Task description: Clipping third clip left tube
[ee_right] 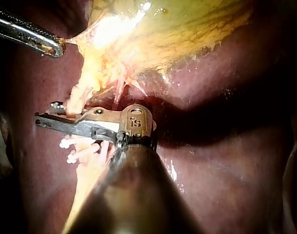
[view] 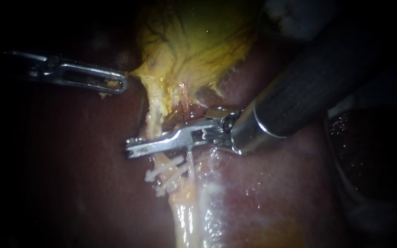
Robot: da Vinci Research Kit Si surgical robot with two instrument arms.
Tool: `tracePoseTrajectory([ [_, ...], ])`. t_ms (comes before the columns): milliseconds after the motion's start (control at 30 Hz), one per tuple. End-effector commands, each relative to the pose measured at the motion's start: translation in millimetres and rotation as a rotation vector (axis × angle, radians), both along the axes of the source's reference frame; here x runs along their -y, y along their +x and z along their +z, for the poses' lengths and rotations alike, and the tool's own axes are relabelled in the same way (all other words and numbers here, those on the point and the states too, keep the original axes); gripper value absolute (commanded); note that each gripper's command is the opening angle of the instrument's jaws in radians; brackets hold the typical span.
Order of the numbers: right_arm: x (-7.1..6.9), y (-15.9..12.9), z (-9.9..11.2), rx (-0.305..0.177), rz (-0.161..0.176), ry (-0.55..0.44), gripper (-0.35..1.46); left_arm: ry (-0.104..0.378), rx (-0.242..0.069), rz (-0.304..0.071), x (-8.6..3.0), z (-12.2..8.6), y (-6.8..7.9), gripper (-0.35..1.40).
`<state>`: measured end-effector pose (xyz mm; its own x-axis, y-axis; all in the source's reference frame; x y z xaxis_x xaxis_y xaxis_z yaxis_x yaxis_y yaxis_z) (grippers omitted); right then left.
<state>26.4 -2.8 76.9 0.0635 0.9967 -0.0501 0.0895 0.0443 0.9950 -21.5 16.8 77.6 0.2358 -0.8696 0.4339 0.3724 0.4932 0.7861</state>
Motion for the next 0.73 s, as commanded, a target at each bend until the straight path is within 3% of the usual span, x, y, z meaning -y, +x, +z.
tracePoseTrajectory([
  [33,-0.1,-0.1,0.1,0.000,0.001,0.000,-0.13,0.000,0.000,0.000,0.0,0.0,0.0,-0.35],
  [133,-0.1,-0.1,0.3,0.001,0.001,-0.001,-0.35,0.000,0.000,0.000,0.0,0.0,0.0,-0.35],
  [733,0.0,-0.2,0.7,-0.002,0.015,-0.042,-0.35,0.000,0.000,0.000,0.0,0.0,0.0,-0.35],
])
